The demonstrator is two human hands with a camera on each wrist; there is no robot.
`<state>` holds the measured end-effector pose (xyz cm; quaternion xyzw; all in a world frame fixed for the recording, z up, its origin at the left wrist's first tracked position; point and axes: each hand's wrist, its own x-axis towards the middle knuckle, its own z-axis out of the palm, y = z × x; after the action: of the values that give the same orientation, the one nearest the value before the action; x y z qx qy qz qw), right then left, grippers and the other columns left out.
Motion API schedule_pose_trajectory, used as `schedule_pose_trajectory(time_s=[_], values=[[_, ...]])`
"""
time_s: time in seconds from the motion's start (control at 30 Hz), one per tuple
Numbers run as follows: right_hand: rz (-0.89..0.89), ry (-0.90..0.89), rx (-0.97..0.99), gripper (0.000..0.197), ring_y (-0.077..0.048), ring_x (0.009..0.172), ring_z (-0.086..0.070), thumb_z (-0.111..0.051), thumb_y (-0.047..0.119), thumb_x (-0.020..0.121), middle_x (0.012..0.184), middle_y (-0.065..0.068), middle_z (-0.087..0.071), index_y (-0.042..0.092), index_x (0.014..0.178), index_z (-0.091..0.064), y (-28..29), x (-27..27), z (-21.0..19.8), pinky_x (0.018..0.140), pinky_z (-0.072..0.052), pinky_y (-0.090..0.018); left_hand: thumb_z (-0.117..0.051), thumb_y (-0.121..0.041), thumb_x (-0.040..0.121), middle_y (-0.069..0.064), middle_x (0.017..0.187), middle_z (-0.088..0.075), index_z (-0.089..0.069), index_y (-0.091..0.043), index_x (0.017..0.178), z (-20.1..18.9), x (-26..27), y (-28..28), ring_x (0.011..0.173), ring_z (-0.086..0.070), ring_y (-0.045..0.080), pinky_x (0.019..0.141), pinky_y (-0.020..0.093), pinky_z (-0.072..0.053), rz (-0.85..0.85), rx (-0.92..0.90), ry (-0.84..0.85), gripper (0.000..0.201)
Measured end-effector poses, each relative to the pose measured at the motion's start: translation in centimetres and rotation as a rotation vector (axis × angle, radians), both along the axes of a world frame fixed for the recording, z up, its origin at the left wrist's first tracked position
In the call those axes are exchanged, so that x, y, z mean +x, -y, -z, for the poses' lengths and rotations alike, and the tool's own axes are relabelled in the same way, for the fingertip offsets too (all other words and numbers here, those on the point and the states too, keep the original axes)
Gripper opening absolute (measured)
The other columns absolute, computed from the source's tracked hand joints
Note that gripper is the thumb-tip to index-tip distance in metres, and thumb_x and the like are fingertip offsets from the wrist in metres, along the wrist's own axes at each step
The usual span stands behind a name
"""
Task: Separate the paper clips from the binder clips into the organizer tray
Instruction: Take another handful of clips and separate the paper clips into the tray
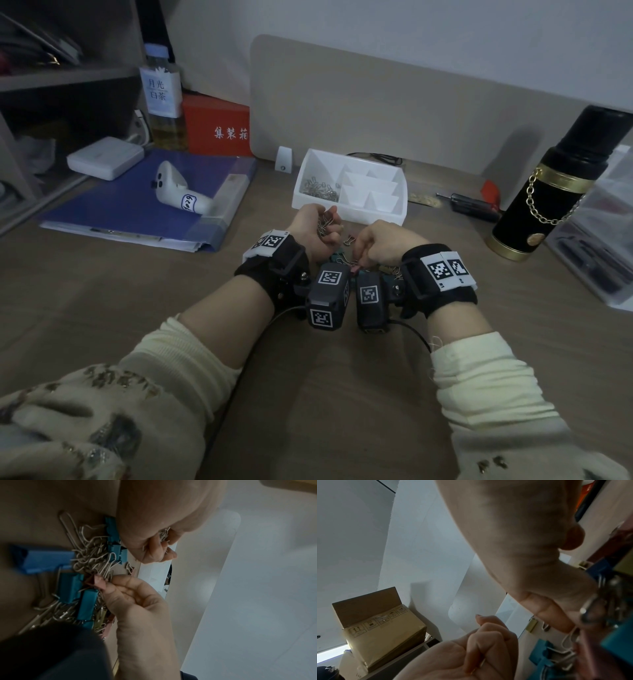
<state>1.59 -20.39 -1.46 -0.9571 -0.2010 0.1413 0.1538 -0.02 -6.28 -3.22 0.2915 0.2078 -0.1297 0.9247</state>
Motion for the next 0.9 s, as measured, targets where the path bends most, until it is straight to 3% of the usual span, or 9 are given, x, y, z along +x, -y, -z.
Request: schedule_pose_trajectory(time_s=[0.2, 0.4, 0.67, 0.9], values=[[-0.005, 0.072, -0.102, 0.01, -0.017, 0.084, -0.058, -0.069, 0.009, 0.079, 0.086, 0.0, -0.064, 0.013, 0.088, -0.072, -0.31, 0.03, 0.05, 0.076, -0.048, -0.027, -0.033, -0.018, 0.097, -0.004, 0.065, -0.042, -0.05, -0.012, 0.071, 0.03, -0.09, -0.02, 0.026, -0.028, 0.008, 0.032, 0.013, -0.013, -0.004, 0.0, 0.001, 0.032], [0.017, 0.09, -0.135, 0.01, -0.019, 0.085, -0.059, -0.068, 0.009, 0.079, 0.089, -0.002, -0.065, 0.016, 0.086, -0.068, -0.37, 0.35, 0.35, 0.073, -0.047, -0.027, -0.033, -0.018, 0.097, -0.003, 0.065, -0.042, -0.049, -0.012, 0.07, -0.01, -0.15, 0.02, 0.025, -0.028, 0.008, 0.031, 0.013, -0.013, -0.003, -0.005, -0.004, 0.032], [0.023, 0.094, -0.178, 0.018, -0.025, 0.096, -0.061, -0.064, 0.014, 0.082, 0.102, -0.008, -0.066, 0.011, 0.099, -0.067, -0.26, 0.56, 0.72, 0.085, -0.052, -0.033, -0.033, -0.019, 0.098, -0.003, 0.064, -0.043, -0.05, -0.012, 0.069, 0.03, -0.15, -0.02, 0.027, -0.028, 0.008, 0.03, 0.014, -0.014, -0.004, 0.007, -0.01, 0.034], [-0.001, 0.107, -0.215, 0.014, -0.024, 0.094, -0.061, -0.059, 0.014, 0.084, 0.1, -0.007, -0.066, 0.011, 0.094, -0.067, -0.31, 0.26, 0.66, 0.081, -0.051, -0.031, -0.034, -0.018, 0.097, -0.002, 0.064, -0.043, -0.051, -0.011, 0.071, 0.11, -0.11, -0.02, 0.028, -0.03, 0.009, 0.03, 0.013, -0.016, -0.016, 0.015, -0.016, 0.032]])
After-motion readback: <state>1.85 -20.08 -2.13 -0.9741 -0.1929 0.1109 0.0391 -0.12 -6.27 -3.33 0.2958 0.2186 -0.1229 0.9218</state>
